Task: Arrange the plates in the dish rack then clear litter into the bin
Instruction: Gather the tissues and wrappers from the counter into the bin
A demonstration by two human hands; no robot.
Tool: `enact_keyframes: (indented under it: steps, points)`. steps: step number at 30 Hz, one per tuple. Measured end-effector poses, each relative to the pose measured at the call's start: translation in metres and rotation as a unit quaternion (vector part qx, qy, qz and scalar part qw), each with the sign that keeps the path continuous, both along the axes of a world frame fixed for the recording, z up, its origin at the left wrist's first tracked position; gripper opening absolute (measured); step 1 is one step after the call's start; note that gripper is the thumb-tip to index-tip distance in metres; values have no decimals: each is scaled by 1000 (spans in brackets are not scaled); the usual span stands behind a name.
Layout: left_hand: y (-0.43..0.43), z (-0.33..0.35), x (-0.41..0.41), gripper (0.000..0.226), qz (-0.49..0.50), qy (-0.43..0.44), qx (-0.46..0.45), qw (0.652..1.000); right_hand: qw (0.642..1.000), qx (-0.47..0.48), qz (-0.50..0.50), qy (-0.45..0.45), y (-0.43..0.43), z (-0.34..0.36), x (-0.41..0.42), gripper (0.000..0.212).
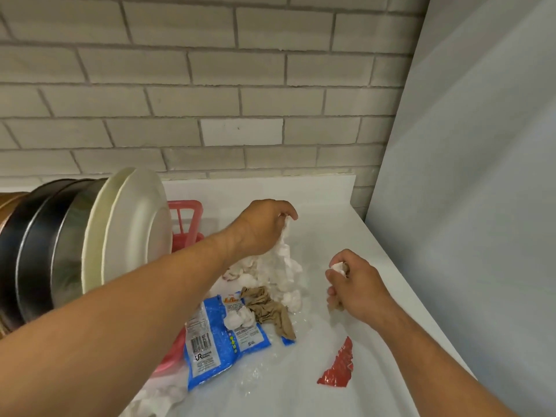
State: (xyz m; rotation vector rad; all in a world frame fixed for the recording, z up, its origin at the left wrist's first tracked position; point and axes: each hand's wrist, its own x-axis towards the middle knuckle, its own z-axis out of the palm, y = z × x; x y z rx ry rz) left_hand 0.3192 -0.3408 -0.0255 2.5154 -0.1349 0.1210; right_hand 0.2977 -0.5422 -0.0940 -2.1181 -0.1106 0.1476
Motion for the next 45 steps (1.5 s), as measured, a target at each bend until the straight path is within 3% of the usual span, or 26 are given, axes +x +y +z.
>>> enact_keyframes:
  steps: [3, 9, 11, 13, 16, 23, 27, 30, 35, 39, 45]
  points:
    - [9, 1, -17, 30, 16, 1, -5, 1000, 999, -31, 1, -29, 14, -1, -6, 15]
    - [32, 2, -63, 60, 41, 51, -14, 998, 998, -23, -17, -61, 45, 7, -35, 7]
    - [42, -3, -76, 45, 31, 44, 26, 998, 999, -27, -20, -36, 55, 13, -52, 3]
    - [52, -6, -93, 21, 23, -8, 48, 999, 999, -33, -17, -7, 64, 20, -73, 13]
    - [69, -7, -126, 6, -3, -53, 36, 998, 998, -59, -10, 6, 82, 25, -108, 25]
    - [125, -6, -214, 18, -73, -84, 33, 993, 998, -63, 4, 8, 144, 32, -208, 15]
    - [155, -4, -264, 27, -87, -31, -19, 996, 998, -58, 0, 7, 178, 27, -254, 15]
    - [174, -2, -295, 42, -95, -15, 38, 995, 996, -86, -17, -27, 197, 29, -278, 9]
    - [200, -5, -323, 13, -66, -15, 23, 997, 996, -83, -26, -34, 212, 41, -306, 15]
    - [205, -8, -340, 23, -88, 33, -24, 995, 999, -43, -12, 6, 213, 35, -315, 2]
    - [190, -37, -360, 22, -79, 41, 13, 996, 992, -119, 20, -37, 199, -1, -337, 9]
